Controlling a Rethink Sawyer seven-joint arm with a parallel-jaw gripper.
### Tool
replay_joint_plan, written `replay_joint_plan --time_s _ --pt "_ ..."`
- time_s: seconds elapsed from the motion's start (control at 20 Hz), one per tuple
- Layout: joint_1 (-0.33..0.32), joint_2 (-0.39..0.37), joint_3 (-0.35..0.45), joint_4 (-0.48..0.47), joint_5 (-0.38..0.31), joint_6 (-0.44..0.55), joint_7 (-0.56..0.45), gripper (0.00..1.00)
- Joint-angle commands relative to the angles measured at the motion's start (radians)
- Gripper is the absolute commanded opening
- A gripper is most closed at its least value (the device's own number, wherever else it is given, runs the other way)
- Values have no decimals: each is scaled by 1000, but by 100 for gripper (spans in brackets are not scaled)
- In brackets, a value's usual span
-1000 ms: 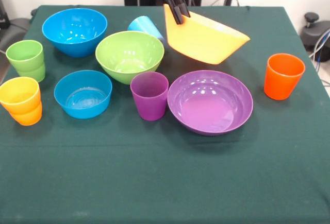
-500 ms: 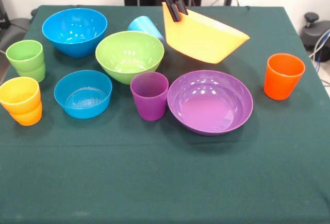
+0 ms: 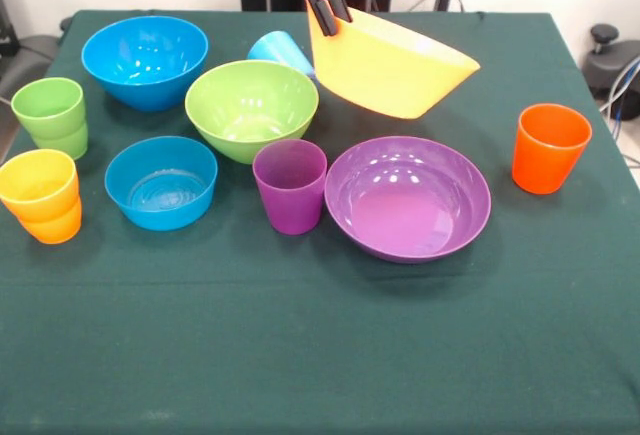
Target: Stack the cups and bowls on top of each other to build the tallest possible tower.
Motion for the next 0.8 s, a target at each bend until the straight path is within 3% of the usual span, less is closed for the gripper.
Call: replay_joint_plan --time_s 0.05,0.4,0.8 --pt "0 46 49 30 27 114 -23 0" --pt "-31 26 100 25 67 175 -45 0" --pt "-56 52 129 8 75 200 -66 0"
